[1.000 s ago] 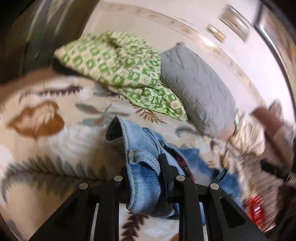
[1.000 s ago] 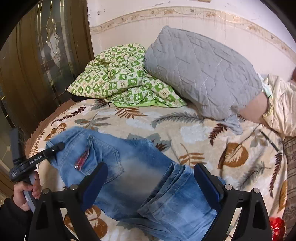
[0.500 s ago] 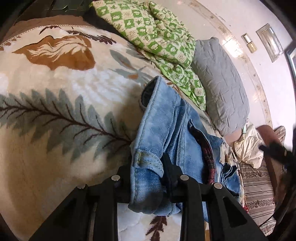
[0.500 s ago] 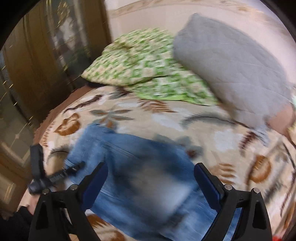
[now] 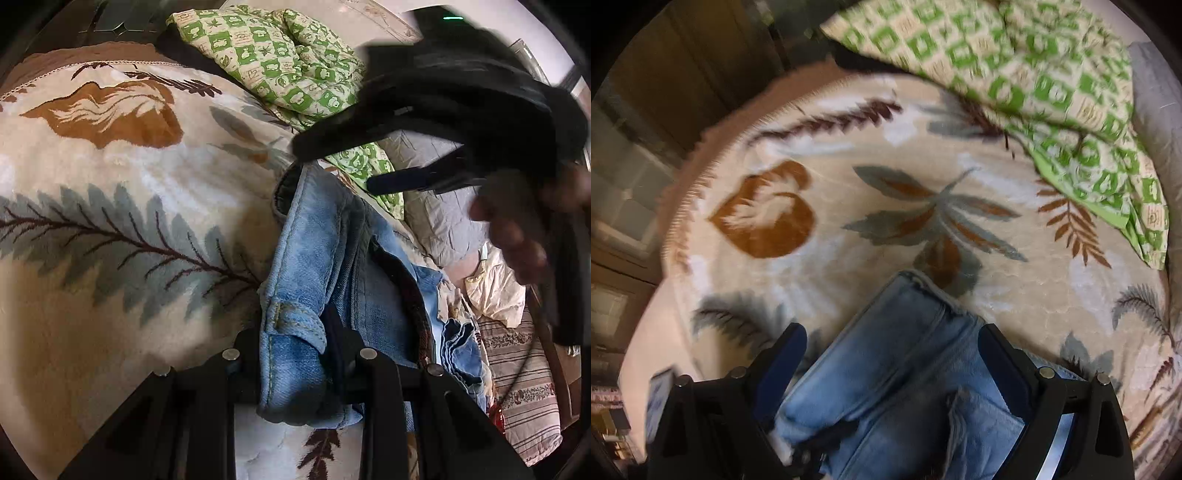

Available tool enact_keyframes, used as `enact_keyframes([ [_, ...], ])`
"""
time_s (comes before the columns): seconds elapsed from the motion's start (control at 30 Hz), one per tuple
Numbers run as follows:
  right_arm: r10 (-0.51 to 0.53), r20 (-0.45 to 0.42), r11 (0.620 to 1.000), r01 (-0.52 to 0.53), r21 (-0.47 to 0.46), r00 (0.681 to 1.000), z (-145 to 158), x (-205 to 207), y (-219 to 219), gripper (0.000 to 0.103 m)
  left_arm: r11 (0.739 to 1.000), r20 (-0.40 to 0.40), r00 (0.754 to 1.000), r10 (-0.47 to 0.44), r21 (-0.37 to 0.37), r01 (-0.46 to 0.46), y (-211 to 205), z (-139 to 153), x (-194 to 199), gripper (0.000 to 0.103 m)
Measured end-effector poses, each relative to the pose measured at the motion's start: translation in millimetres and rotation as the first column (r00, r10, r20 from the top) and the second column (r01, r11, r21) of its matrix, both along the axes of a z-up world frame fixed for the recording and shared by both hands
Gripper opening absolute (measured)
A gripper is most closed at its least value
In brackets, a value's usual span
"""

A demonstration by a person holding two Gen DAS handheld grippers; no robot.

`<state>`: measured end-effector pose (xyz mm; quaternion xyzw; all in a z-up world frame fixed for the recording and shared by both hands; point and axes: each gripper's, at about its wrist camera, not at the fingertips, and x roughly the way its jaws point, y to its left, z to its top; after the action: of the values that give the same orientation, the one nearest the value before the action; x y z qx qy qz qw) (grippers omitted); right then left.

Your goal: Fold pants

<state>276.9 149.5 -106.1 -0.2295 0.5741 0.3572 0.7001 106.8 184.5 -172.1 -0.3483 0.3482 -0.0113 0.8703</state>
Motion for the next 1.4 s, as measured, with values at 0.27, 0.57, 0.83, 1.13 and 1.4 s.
enact_keyframes([
  [0.27,0.065,0.049,0.991,-0.059,-0.121,0.997,-19,2,5,0.029,1.000,0.007,1.000,-0.004,0.022,0.004,-2,5,0,0.028],
  [0.57,0.097,0.182,0.987,-0.118,0.107,0.979,41,-24,-14,0.010,0.952,0.208,0.977,-0.047,0.307,-0.019,-29,53,-23,0.025],
  [0.83,0.058,0.084,0.998,-0.057,-0.012,0.995,-6,-7,0,0.013,0.998,0.007,1.000,0.015,-0.059,-0.015,7,-1,-8,0.032],
  [1.13,0.060,0.200,0.996,-0.047,-0.072,0.978,7,-13,22,0.083,1.000,0.060,0.998,0.008,-0.024,-0.006,-12,12,-20,0.089],
  [1.4,0.102,0.193,0.970,-0.054,-0.238,0.976,-28,-10,39,0.083,0.997,0.048,0.999,0.016,0.070,-0.019,-29,9,-11,0.099],
])
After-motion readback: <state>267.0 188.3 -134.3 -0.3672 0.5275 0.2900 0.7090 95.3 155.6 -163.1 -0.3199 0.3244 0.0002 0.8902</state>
